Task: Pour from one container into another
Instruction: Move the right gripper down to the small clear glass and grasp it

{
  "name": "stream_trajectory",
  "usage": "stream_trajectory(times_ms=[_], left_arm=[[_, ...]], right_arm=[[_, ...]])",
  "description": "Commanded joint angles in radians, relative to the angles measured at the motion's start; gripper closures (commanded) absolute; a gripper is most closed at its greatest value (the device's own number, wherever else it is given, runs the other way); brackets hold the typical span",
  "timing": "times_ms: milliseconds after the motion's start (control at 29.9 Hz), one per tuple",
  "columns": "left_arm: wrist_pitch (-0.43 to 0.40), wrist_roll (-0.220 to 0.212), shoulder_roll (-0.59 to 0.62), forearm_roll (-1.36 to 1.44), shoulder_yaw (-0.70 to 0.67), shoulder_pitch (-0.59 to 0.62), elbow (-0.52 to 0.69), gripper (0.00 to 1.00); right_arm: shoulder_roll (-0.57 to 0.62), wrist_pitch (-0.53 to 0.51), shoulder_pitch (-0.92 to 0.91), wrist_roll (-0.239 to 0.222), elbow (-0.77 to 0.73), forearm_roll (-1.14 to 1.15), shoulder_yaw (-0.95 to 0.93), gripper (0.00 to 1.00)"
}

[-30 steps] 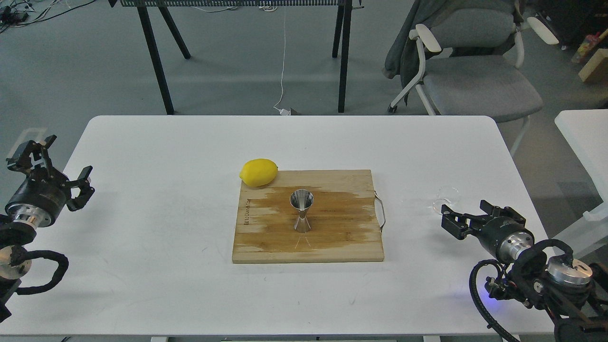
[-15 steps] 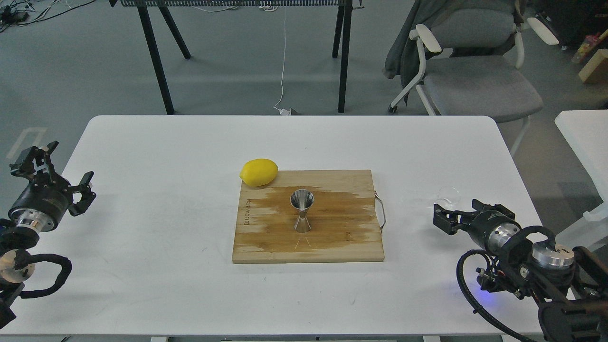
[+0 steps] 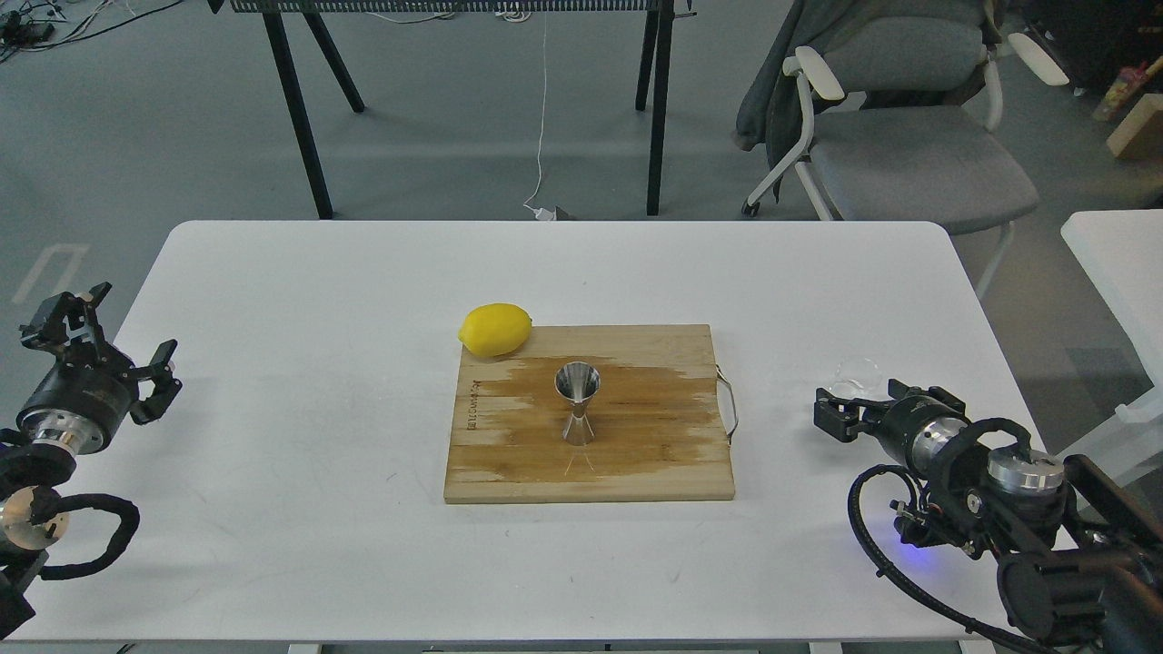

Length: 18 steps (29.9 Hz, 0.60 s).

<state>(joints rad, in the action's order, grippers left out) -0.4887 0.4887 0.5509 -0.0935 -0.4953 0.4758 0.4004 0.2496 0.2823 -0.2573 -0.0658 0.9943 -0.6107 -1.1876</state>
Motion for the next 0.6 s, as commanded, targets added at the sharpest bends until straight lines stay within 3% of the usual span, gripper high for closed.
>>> stream_trajectory(times_ms=[0, 568], left_arm=[[0.000, 0.000, 0.000, 0.000, 0.001, 0.000, -0.002, 0.01], [0.000, 0.000, -0.012, 0.001, 0.003, -0.012, -0.034, 0.01]], right_arm=[[-0.009, 0.000, -0.020, 0.000, -0.031, 0.000, 0.017, 0.01], [-0.016, -0.017, -0.062, 0.001, -0.102, 0.000, 0.017, 0.05]])
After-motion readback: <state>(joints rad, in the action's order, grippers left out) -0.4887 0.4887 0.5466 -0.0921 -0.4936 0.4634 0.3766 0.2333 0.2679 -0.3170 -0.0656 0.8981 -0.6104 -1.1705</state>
